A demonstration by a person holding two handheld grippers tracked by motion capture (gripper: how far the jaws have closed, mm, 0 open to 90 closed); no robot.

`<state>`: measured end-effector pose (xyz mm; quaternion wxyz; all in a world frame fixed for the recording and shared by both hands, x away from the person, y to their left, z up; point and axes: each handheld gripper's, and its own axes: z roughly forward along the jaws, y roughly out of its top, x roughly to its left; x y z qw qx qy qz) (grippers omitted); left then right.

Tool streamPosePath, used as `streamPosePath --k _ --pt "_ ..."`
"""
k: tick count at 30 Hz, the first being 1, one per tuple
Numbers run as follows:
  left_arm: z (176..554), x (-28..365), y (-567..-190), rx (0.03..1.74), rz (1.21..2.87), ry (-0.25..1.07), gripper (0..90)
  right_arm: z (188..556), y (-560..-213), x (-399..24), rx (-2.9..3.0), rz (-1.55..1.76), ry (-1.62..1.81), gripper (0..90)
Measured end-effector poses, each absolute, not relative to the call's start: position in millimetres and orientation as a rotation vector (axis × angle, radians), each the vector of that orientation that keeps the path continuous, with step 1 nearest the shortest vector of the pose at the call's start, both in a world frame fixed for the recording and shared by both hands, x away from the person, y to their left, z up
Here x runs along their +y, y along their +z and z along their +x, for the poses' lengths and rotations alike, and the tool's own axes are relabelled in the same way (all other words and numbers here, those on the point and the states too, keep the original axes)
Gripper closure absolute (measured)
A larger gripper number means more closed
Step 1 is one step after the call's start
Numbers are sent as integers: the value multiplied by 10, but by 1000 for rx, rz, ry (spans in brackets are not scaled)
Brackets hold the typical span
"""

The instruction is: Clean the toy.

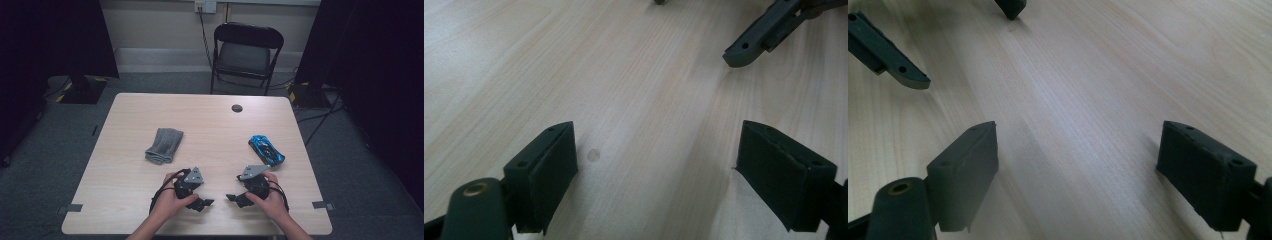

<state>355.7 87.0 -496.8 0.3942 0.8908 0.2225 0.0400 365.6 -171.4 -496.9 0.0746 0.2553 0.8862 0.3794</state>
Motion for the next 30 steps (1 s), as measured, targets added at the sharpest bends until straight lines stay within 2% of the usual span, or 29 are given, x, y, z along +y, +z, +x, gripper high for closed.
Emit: streamPosePath --k 20,30 --pt "3532 835 -5022 466 2282 174 107 3586 -5022 -1698 2622 691 1143 136" --pt "3543 814 -5029 472 2299 174 36 3599 -5023 -1696 2627 679 1141 129"
